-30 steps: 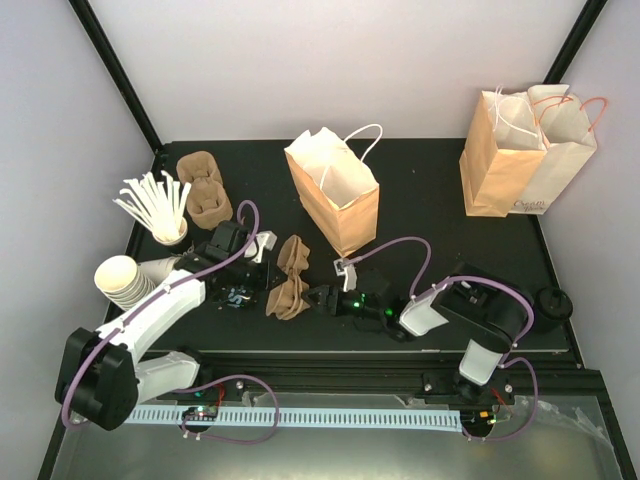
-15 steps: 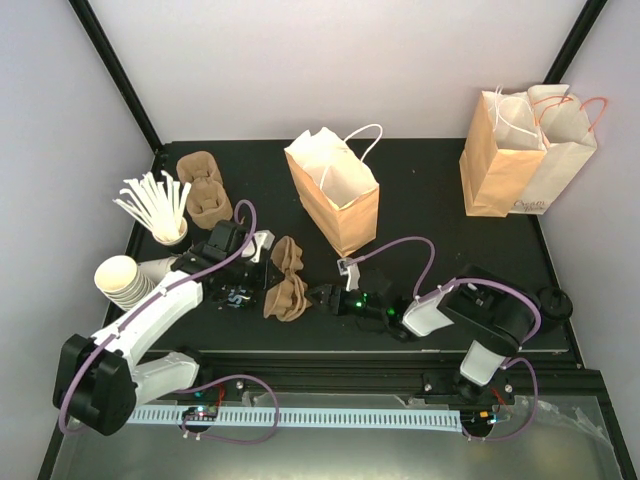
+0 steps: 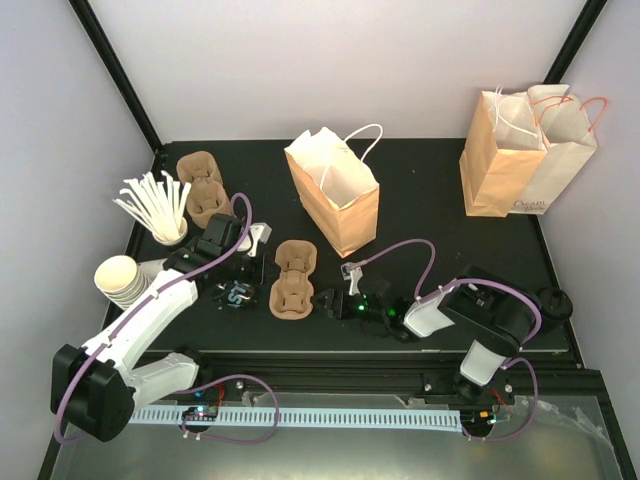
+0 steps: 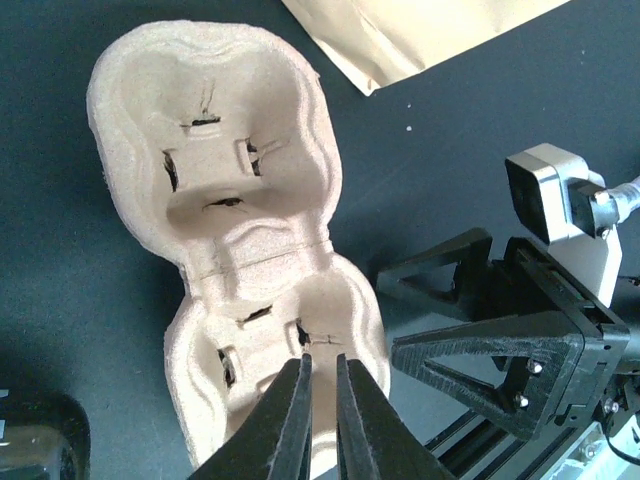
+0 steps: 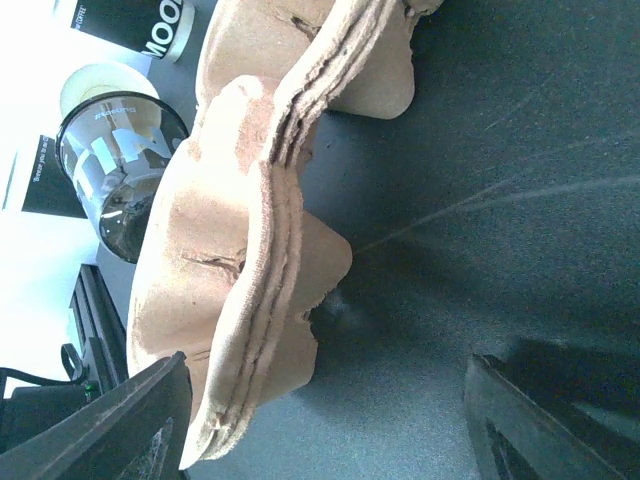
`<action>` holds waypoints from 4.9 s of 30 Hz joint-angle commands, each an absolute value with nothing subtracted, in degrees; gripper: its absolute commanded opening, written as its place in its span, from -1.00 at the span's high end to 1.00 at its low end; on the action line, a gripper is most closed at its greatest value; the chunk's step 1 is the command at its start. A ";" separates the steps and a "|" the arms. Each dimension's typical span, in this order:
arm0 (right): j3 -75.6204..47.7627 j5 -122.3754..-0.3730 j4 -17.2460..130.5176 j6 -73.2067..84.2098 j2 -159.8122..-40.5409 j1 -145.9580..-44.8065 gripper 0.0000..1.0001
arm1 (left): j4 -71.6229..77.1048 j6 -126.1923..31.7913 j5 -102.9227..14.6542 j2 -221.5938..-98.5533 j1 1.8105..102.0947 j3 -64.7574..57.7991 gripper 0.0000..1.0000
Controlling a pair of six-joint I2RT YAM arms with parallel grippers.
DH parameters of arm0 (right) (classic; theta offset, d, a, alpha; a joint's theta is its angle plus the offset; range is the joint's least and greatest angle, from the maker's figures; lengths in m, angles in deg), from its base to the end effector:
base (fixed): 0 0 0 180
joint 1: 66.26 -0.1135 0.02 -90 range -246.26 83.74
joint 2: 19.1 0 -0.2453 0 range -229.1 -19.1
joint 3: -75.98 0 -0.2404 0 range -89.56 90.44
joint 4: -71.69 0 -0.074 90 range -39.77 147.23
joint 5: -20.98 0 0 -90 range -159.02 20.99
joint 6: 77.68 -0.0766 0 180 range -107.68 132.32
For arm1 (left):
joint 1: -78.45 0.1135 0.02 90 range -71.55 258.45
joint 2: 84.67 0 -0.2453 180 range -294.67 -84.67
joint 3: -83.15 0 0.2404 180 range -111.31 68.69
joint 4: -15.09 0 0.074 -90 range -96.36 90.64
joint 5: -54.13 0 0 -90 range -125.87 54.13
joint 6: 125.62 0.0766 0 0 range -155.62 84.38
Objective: Pack the takeout coffee
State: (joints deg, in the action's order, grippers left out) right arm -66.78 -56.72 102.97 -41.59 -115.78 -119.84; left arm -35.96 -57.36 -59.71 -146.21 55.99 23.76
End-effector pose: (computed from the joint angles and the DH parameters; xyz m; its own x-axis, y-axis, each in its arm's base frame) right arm 0.1662 0.2527 0.0799 -0.8905 0.1229 -0.4381 -0.3024 0.5596 0.7717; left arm 0.2004 -0.1163 0.2048 -0.8997 0.0053 -0.4365 0.2583 0.8126 -0.5225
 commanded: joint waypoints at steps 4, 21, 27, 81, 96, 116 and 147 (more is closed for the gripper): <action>-66.39 -57.79 102.48 -40.13 -116.13 -119.60 -0.53 | -37.23 -55.64 -62.61 -147.38 56.25 22.21 0.51; -68.10 -58.91 102.61 -39.71 -111.28 -119.24 -0.14 | -29.94 -57.82 -60.45 -151.96 47.72 25.15 0.24; -68.48 -57.31 103.24 -39.76 -110.71 -117.78 0.03 | -28.58 -59.06 -54.21 -148.89 47.32 26.24 -0.37; -68.91 -50.83 107.92 -41.30 -114.16 -115.71 0.32 | -27.19 -62.54 -49.49 -166.48 37.23 22.59 0.11; -69.14 -49.85 108.24 -41.97 -114.70 -115.73 0.32 | -27.88 -63.05 -47.55 -166.08 37.14 20.61 0.41; -71.19 -49.01 117.50 -46.87 -117.36 -115.72 0.19 | -27.12 -64.05 -51.77 -163.04 37.94 21.74 0.20; -69.83 -54.04 101.85 -41.41 -112.99 -115.74 0.24 | -27.69 -62.19 -44.08 -173.72 36.52 14.66 0.32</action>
